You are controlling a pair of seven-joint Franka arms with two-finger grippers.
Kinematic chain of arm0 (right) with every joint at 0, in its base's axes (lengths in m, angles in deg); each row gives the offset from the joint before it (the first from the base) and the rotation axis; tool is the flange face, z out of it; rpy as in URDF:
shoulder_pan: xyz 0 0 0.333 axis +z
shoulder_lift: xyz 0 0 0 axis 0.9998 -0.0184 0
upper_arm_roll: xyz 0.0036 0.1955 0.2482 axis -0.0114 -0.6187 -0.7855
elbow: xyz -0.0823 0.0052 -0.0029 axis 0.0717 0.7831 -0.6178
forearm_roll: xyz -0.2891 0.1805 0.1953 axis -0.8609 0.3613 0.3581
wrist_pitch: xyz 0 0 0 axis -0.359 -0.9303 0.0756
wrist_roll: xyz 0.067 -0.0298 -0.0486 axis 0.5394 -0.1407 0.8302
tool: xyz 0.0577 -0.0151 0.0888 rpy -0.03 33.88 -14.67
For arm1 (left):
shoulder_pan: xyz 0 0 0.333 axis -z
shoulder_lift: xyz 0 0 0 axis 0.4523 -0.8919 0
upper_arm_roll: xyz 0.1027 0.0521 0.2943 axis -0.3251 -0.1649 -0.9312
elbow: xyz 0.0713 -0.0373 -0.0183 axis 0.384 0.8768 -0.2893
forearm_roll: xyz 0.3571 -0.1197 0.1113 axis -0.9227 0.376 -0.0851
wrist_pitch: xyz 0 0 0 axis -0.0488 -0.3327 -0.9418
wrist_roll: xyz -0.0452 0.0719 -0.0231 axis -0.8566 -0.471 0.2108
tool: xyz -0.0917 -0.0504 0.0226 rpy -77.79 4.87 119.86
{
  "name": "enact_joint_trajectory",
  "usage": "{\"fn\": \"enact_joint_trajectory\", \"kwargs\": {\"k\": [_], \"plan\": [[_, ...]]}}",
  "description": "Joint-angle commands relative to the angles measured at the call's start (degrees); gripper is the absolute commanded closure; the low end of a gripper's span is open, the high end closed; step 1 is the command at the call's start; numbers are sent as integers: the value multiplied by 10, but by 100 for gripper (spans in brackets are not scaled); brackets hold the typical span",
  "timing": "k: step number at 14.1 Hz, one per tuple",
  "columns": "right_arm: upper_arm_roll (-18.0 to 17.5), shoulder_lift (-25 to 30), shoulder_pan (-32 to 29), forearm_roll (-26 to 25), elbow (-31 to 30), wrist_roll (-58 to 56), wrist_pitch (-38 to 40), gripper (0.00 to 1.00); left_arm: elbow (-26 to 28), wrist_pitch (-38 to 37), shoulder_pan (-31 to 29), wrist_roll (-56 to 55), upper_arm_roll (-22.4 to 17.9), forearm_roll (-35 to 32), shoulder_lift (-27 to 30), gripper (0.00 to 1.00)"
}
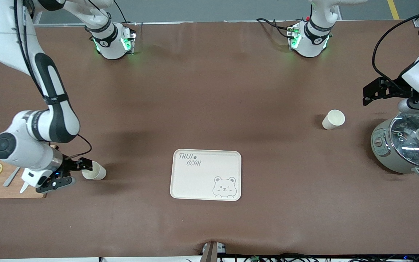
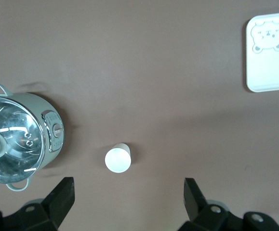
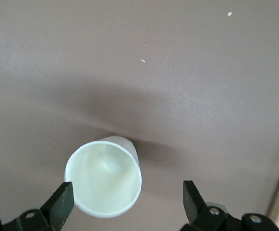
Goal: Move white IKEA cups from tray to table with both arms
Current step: 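Open the right gripper to release the cup and withdraw it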
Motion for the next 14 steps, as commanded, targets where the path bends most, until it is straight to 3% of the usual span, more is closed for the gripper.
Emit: {"fn": "enact_joint_trajectory", "kwargs": {"k": [1,10,14], "plan": [[-5,18,-14,7,47,-12,83,0,-12,-28,3,28,1,-15,-5,0],[-1,56,-16,-1,211,54,332,0,-10,-31,3,39,1,-47,-6,0],[-4,97,-13,-1,221,127,344,0,-11,-31,2,39,1,-43,-8,0]]}}
